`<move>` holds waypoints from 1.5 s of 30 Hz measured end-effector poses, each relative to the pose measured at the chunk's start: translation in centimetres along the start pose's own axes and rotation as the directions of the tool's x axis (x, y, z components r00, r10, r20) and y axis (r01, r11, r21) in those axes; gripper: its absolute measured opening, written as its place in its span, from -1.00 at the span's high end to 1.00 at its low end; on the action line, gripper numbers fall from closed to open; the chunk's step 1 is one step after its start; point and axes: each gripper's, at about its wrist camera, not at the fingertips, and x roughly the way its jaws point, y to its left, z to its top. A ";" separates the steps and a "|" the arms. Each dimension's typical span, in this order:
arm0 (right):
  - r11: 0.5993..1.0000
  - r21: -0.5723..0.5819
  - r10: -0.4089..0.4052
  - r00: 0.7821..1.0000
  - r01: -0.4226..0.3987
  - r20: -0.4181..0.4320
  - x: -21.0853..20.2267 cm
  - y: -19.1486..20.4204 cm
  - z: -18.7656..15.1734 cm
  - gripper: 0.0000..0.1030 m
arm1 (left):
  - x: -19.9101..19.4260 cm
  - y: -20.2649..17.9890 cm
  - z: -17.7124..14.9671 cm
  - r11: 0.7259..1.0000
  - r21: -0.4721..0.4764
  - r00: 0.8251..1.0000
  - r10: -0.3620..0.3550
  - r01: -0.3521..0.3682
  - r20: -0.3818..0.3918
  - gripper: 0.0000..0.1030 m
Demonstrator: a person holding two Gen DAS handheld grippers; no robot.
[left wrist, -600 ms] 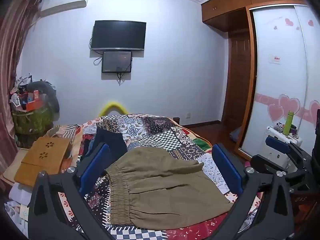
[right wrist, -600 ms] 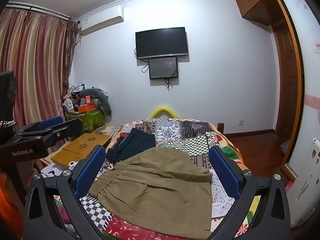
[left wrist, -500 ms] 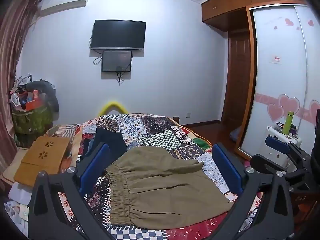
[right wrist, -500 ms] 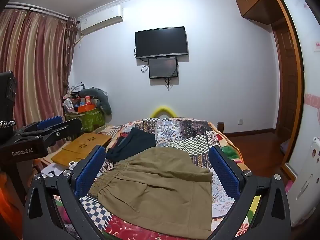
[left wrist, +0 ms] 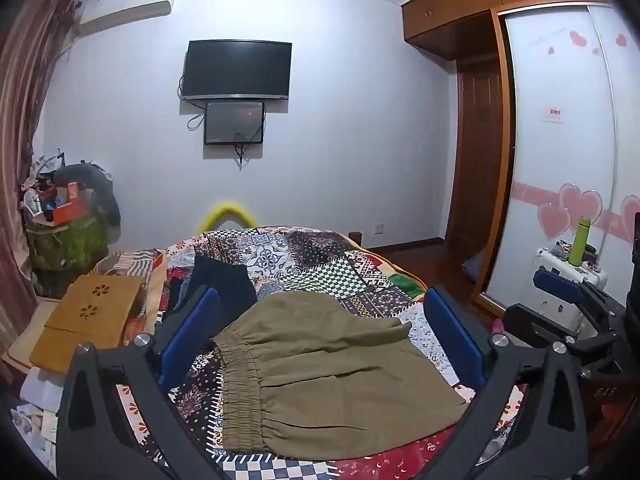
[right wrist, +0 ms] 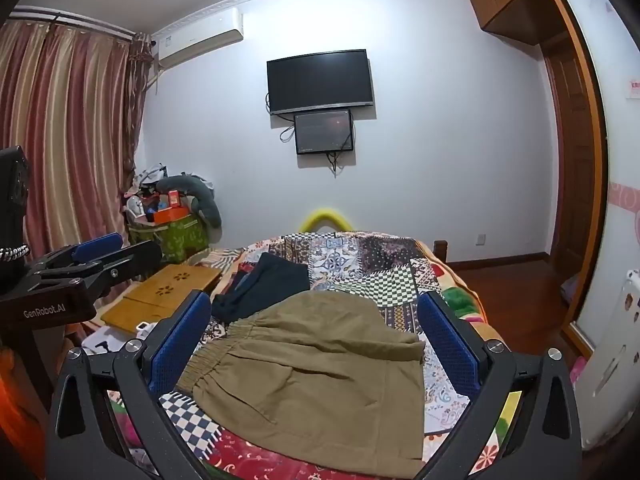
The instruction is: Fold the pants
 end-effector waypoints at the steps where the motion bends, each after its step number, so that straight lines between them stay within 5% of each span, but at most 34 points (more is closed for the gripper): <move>1: 1.000 0.000 -0.001 1.000 0.001 -0.002 -0.2 0.1 0.2 -0.99 | -0.2 0.2 0.0 1.000 -0.001 1.000 -0.005 0.005 0.000 -1.00; 45: 1.000 0.008 -0.006 1.000 0.006 0.002 -0.2 -0.6 0.5 -0.99 | 0.0 -0.2 -0.2 1.000 0.013 1.000 0.006 -0.006 0.005 -1.00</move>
